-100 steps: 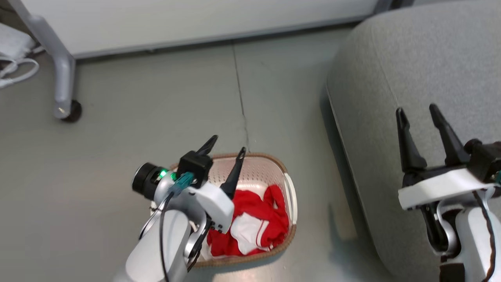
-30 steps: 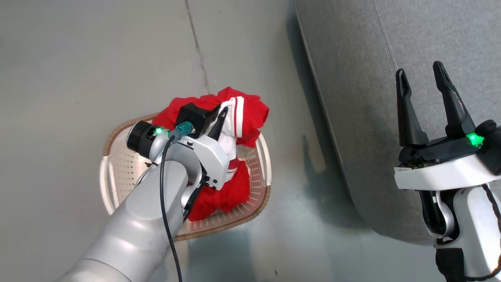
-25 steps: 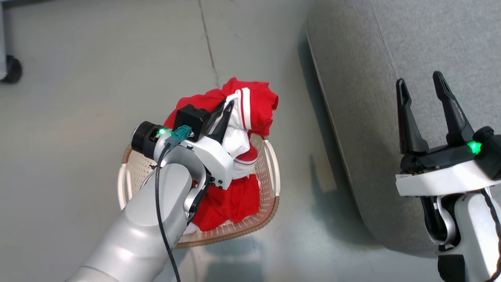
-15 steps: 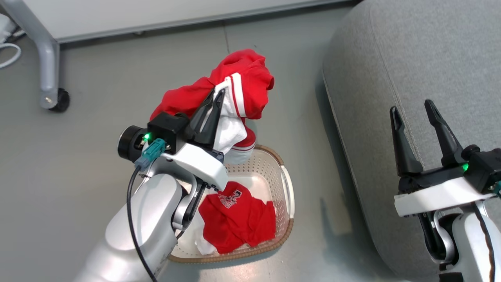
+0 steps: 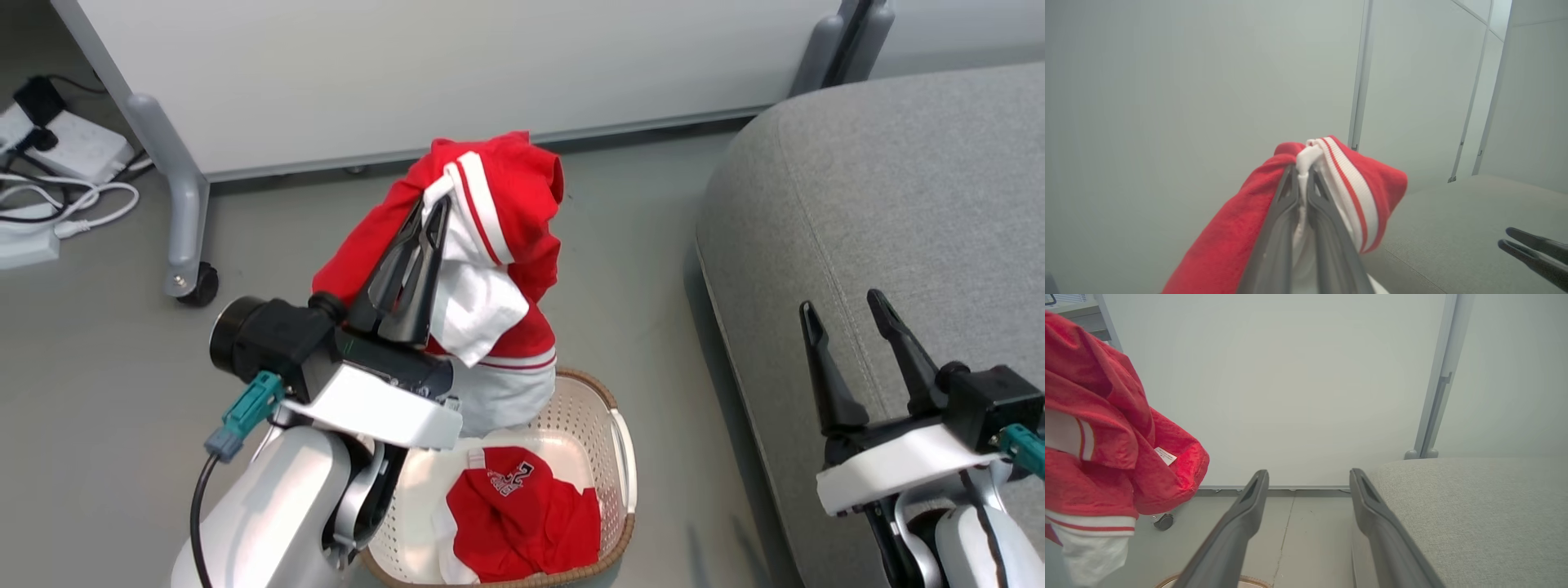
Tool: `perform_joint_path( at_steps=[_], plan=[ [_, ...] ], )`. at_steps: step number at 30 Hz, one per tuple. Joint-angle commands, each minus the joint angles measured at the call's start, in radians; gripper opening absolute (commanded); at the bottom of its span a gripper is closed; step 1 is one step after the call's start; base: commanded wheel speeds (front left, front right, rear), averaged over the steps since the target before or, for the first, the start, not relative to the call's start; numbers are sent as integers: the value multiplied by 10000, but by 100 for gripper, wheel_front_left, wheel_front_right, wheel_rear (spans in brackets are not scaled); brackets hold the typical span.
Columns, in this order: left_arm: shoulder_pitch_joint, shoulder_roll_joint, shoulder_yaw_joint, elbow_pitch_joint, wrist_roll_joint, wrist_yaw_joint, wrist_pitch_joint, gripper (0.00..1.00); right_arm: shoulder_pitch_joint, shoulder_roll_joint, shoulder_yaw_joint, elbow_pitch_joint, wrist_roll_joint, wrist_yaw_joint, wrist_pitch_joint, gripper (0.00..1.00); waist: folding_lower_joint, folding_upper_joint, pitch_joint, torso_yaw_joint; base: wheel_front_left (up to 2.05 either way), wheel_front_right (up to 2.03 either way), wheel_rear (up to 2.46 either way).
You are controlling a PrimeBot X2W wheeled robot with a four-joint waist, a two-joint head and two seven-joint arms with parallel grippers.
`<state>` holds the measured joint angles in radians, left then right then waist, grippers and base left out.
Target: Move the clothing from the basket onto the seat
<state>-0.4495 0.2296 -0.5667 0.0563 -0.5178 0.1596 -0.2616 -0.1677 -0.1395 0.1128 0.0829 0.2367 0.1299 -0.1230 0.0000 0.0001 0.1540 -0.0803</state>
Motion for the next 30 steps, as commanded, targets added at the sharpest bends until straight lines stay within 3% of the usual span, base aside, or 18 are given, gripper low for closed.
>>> perform_joint_path(
  at_steps=[1,15,30],
  plan=[
    [274,114,53,-191,-3,50,-41,0,192,5,2,-22,-69,16,95,100,0,-1,-310,38,0,0,0],
    [1810,741,-128,-1133,-441,79,259,0,1245,139,192,-333,-53,16,707,100,0,-1,-1485,-91,0,0,0],
    [2049,854,-200,-1524,-375,257,251,0,1554,196,29,-685,1,16,1046,100,0,-1,-1638,-36,0,0,0]
  ],
)
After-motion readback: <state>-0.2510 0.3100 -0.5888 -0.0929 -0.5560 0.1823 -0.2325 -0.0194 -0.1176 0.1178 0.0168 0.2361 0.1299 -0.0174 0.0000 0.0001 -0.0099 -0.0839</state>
